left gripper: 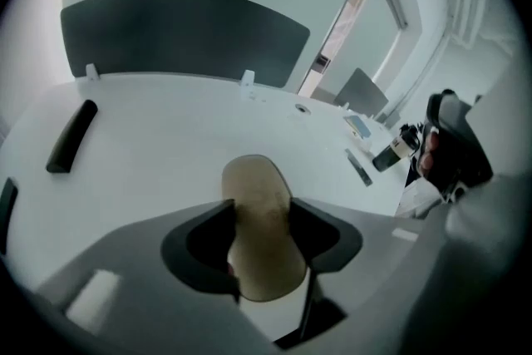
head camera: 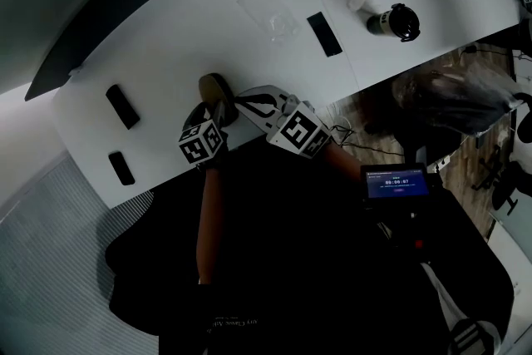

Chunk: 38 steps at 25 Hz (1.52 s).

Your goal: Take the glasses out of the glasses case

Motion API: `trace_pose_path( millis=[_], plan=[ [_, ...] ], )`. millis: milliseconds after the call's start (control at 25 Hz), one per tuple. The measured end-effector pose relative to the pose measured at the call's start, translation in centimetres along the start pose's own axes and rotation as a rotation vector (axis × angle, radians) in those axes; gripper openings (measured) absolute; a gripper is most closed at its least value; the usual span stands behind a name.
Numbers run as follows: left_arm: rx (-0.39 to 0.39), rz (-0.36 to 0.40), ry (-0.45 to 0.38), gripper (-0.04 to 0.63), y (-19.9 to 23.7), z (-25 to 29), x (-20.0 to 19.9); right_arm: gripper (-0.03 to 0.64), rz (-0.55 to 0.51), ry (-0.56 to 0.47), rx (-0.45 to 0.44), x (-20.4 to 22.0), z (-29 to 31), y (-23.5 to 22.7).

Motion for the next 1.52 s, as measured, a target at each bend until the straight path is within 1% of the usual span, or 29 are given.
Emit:
trace_pose_path(
  millis=[40, 80, 160, 200, 240, 280, 320, 360, 400, 520, 560, 600, 640, 680, 720, 800, 1000, 1080, 1200, 1240, 1400, 1520],
  plan=[
    [0.009, -0.033, -0.020, 0.120, 0.4, -0.3, -0.1, 0.006, -0.005, 0.003, -0.002, 0.0, 0.1, 0.1],
    [0.015, -0.052, -0.032, 0.021, 0.7, -0.6, -0.1, 0.007, -0.006, 0.009, -0.006, 0.1, 0.2, 0.1],
    [0.042, -0.069, -0.035, 0.009, 0.8, -0.9, 0.0, 0.006, -0.001, 0.032, -0.018, 0.9, 0.8, -0.1],
    [0.066, -0.086, -0.034, 0.019, 0.6, -1.1, 0.0, 0.006, -0.002, 0.053, -0.020, 1.5, 1.2, -0.3],
    [0.094, -0.112, -0.033, 0.074, 0.3, -1.3, -0.2, 0.007, -0.006, 0.077, -0.016, 2.2, 1.7, -0.7],
    [0.119, -0.141, -0.031, 0.168, 0.0, -1.6, -0.4, 0.008, -0.010, 0.099, -0.007, 2.8, 2.3, -1.1],
    [0.131, -0.160, -0.025, 0.241, -0.2, -1.8, -0.5, 0.006, -0.010, 0.117, 0.008, 3.3, 2.7, -1.4],
    [0.125, -0.161, -0.014, 0.302, -0.4, -1.8, -0.5, 0.007, -0.004, 0.133, 0.026, 3.7, 3.0, -1.8],
    [0.103, -0.139, -0.001, 0.349, -0.6, -1.6, -0.5, 0.006, 0.007, 0.149, 0.041, 4.0, 3.2, -2.3],
    [0.013, -0.011, 0.046, 0.462, -1.4, 0.5, 0.3, 0.006, 0.034, 0.160, 0.062, 4.4, 3.4, -3.1],
    [-0.011, 0.030, 0.067, 0.481, -1.6, 1.2, 0.9, 0.006, 0.041, 0.162, 0.064, 4.3, 3.5, -3.2],
    [-0.029, 0.065, 0.088, 0.489, -1.7, 1.8, 1.4, 0.007, 0.046, 0.164, 0.063, 4.3, 3.7, -3.1],
    [-0.043, 0.092, 0.104, 0.483, -1.7, 2.2, 1.8, 0.006, 0.048, 0.165, 0.061, 4.3, 3.8, -3.1],
    [-0.054, 0.109, 0.111, 0.467, -1.6, 2.3, 2.1, 0.006, 0.048, 0.167, 0.057, 4.3, 3.9, -3.0],
    [-0.063, 0.115, 0.109, 0.430, -1.5, 2.2, 2.1, 0.006, 0.047, 0.168, 0.053, 4.4, 4.0, -3.0],
    [-0.073, 0.101, 0.098, 0.334, -1.0, 1.8, 1.9, 0.006, 0.051, 0.177, 0.044, 4.7, 4.1, -3.0],
    [-0.055, 0.039, 0.098, 0.318, -0.5, 1.4, 1.7, 0.006, 0.074, 0.212, 0.019, 6.2, 4.8, -2.8],
    [-0.024, -0.003, 0.096, 0.313, -0.5, 1.2, 1.6, 0.006, 0.072, 0.228, 0.010, 6.8, 5.2, -2.6],
    [0.053, -0.118, 0.083, 0.307, -0.2, 0.8, 1.7, 0.008, 0.071, 0.264, -0.005, 8.2, 6.0, -2.3],
    [0.078, -0.145, 0.078, 0.307, 0.0, 0.7, 1.7, 0.006, 0.071, 0.278, -0.012, 8.7, 6.3, -2.1],
    [0.182, -0.202, 0.065, 0.305, 0.7, 0.2, 1.7, 0.006, 0.046, 0.331, -0.040, 10.5, 7.5, -1.5],
    [0.268, -0.266, 0.040, 0.304, 0.9, -0.1, 1.6, 0.006, -0.029, 0.372, -0.051, 11.7, 8.3, -1.1]
  ],
)
Point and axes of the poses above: the fingertips, and each gripper's own axes: z forward along the fingers, y to its left, x out of its underside, the point moved 1 cm from there along -z, backward along the fingers, and after that the axes turned 1 degree about -x, right-handed, at the moved point
